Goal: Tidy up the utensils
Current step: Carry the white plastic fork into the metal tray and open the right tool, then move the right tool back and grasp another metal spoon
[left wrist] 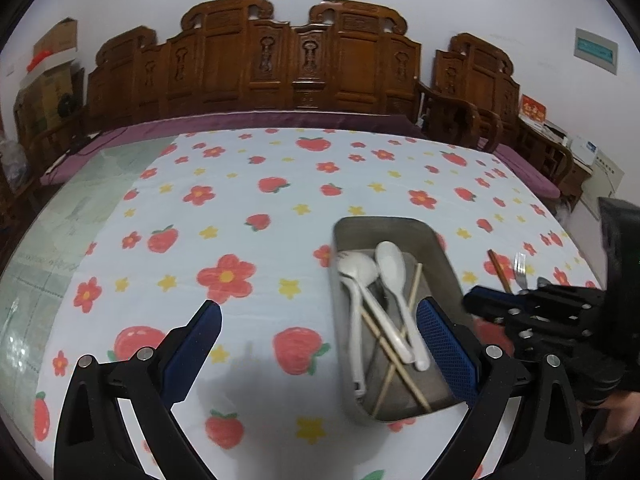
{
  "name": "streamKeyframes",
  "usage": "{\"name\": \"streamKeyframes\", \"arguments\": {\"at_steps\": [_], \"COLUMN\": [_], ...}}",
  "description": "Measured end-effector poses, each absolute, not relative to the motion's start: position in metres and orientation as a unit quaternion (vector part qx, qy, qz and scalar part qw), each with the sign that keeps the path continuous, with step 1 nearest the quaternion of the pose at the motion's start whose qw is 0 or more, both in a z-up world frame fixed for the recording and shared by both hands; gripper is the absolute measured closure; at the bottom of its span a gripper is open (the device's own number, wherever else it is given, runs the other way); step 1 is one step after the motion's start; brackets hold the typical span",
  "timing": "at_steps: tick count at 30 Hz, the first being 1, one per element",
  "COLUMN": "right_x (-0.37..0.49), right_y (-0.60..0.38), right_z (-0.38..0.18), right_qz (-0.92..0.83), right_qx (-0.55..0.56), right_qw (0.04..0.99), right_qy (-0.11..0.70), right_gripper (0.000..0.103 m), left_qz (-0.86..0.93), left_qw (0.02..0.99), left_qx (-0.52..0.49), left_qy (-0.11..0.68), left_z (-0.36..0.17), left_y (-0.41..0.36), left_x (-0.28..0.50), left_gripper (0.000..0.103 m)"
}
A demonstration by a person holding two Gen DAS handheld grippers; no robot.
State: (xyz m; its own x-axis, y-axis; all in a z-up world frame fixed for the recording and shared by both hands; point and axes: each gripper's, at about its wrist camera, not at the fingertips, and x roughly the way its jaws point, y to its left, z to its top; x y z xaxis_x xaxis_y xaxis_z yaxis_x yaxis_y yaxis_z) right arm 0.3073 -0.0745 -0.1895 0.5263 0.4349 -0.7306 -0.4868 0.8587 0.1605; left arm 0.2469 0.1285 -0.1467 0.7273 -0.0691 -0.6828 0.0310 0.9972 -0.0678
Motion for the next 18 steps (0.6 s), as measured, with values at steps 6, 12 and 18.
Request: {"name": "streamKeyframes", "arguments": {"at_steps": [6,12,18], "right_x": [0.288,0.275,0.270], "right_y": [-0.129,-0.185,-0.232], "right_z": [-0.175,-0.179,-0.202], "right_qz": [0.223,0.169,0.114], "right_qx": [-0.040,-0.042,-0.037], "right_qw": [0.890,0.899,0.897], "right_qy": [0.395,0.403,0.426], "right_gripper": [0.084,0.076,0.066], "left_qz": [-0.052,-0.075,-0.099], "left_qw": [0.931,0.931,0.927], "left_qx": [-0.024,-0.016,-0.010], "left_qy": [0.360,0.357,0.360], "left_z": [-0.143,-0.143,-0.148], "left_y": [0.101,0.074,0.044], "left_x": [0.244,0.243,0.244], "left_gripper": [0.009,0.009,0.009]}}
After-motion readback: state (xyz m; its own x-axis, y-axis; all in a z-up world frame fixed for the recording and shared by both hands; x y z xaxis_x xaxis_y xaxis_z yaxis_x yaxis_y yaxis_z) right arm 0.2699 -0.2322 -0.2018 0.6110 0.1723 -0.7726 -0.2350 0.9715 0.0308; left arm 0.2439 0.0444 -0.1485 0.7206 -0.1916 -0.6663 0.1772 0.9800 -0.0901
